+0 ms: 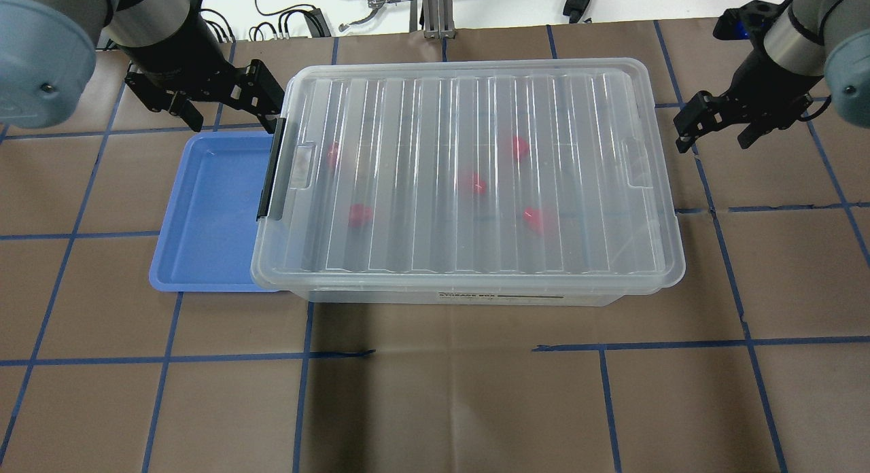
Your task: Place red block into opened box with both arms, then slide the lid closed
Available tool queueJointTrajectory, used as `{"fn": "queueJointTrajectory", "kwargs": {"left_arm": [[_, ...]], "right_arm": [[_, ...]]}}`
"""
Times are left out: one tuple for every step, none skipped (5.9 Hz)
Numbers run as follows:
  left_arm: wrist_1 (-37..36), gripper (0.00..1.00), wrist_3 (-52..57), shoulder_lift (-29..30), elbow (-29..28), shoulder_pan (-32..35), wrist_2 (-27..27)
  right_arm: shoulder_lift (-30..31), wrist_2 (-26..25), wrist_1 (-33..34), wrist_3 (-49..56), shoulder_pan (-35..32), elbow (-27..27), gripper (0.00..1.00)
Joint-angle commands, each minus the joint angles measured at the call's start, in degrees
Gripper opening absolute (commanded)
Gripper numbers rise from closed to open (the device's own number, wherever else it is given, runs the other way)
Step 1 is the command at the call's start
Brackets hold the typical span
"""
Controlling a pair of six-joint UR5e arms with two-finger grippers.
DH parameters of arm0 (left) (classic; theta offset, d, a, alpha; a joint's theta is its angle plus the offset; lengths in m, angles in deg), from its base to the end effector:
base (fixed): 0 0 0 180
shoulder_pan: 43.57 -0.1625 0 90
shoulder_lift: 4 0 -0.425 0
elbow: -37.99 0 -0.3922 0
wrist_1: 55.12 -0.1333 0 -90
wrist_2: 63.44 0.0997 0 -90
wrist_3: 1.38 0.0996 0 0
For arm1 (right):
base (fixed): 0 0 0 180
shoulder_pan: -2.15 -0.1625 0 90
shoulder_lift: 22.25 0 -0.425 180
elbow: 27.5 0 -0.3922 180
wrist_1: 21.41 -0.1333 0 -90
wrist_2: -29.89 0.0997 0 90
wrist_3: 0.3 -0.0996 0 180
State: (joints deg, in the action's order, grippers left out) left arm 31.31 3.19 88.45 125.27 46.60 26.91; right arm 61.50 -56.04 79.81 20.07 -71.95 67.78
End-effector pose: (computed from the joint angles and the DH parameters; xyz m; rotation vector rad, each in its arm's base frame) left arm -0.1342 -0.5161 0.4963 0.1292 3.1285 -0.1045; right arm -0.0101 -0.5479 0.4067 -0.1195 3.0700 -0.0261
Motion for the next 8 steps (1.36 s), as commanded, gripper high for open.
{"fn": "queueJointTrajectory", "kwargs": {"left_arm": [[0.0,0.98,0.0,0.0,0.0,0.0,0.0],[-0.1,0.98,0.1,0.1,0.1,0.0,0.0],[-0.1,0.98,0.2,0.1,0.1,0.0,0.0],[-0.1,0.98,0.2,0.0,0.1,0.0,0.0],[-0.1,0.98,0.2,0.0,0.1,0.0,0.0],[-0.1,0.98,0.2,0.0,0.1,0.0,0.0],[0.0,0.98,0.2,0.0,0.1,0.0,0.0],[0.0,0.98,0.2,0.0,0.1,0.0,0.0]], "right_arm": [[1.6,-0.3,-7.7,-6.0,-4.6,-6.6,1.00],[1.5,-0.6,-11.0,-9.7,-7.7,-10.3,1.00],[1.1,-1.1,-15.4,-18.4,-13.7,-15.2,1.00],[1.0,-1.8,-15.4,-24.1,-17.4,-15.8,1.00],[0.8,-3.5,-15.4,-24.9,-18.1,-15.8,1.00],[0.6,-3.5,-15.8,-24.9,-17.9,-15.7,1.00],[0.8,-3.6,-16.0,-24.9,-17.5,-15.5,1.00],[1.2,-3.6,-16.1,-24.9,-17.6,-15.0,1.00]]}}
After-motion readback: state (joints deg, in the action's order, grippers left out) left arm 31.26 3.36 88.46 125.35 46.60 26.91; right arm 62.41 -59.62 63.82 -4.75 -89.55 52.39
